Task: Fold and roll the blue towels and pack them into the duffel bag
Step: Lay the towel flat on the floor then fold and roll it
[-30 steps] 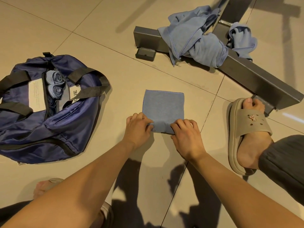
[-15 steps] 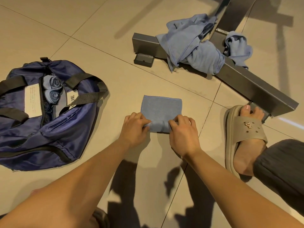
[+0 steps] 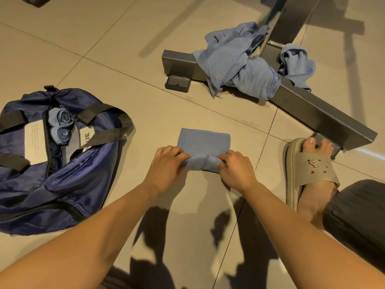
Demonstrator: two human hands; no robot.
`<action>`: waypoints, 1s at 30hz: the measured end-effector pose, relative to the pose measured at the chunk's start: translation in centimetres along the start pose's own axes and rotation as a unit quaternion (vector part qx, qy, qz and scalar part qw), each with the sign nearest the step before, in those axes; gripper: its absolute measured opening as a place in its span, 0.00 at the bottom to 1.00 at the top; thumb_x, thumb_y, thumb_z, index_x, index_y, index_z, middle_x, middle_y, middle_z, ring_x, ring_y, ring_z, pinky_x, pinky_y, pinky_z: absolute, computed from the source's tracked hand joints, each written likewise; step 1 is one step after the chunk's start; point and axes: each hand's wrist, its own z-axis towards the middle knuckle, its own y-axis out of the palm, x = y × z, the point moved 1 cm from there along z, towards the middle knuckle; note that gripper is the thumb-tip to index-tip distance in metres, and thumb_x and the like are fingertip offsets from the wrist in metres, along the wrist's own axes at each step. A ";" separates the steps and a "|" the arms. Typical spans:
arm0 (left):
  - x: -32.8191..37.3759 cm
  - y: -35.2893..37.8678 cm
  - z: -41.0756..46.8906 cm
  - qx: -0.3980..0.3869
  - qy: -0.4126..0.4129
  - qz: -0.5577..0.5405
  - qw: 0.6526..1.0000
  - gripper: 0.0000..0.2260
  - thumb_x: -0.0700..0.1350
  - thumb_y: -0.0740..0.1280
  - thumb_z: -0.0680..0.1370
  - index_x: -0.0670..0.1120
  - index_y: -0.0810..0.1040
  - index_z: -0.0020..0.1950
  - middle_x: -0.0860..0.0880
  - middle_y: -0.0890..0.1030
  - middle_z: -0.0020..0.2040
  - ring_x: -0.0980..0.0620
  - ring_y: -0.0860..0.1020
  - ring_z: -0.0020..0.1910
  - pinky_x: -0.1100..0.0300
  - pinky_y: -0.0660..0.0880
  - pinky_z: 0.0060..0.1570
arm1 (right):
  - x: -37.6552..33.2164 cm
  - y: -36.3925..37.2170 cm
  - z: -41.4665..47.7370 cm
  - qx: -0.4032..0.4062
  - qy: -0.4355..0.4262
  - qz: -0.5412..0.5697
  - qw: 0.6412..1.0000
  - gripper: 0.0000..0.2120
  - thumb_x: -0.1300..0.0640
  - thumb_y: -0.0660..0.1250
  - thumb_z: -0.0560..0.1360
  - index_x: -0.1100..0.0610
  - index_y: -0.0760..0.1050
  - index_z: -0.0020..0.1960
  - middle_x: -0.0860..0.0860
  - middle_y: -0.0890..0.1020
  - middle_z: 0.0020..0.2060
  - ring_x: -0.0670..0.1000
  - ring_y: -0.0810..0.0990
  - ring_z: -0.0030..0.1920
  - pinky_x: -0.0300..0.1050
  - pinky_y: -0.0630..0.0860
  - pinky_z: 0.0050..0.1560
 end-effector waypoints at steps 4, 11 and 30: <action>-1.2 0.1 1.9 -0.024 -0.001 -0.060 0.998 0.11 0.47 0.65 0.77 0.52 0.84 0.56 0.52 0.81 0.51 0.45 0.76 0.50 0.53 0.65 0.51 | -0.1 0.3 -1.8 0.080 0.002 -0.013 0.997 0.13 0.53 0.65 0.79 0.53 0.75 0.63 0.53 0.75 0.54 0.58 0.74 0.53 0.52 0.70 0.53; -2.1 -0.2 4.5 -0.113 -0.059 -0.150 0.980 0.06 0.46 0.67 0.80 0.53 0.83 0.52 0.54 0.80 0.51 0.47 0.74 0.53 0.52 0.71 0.58 | 0.7 0.9 -1.7 0.152 -0.060 -0.044 0.986 0.13 0.57 0.70 0.74 0.54 0.78 0.59 0.52 0.78 0.52 0.57 0.76 0.48 0.53 0.72 0.52; -1.2 -0.8 6.7 0.053 0.023 -0.043 0.997 0.11 0.46 0.64 0.79 0.48 0.79 0.60 0.51 0.79 0.58 0.47 0.74 0.60 0.52 0.66 0.65 | 0.3 -1.0 3.2 0.129 -0.046 -0.025 0.990 0.15 0.62 0.67 0.74 0.56 0.80 0.60 0.53 0.78 0.55 0.58 0.76 0.52 0.52 0.73 0.51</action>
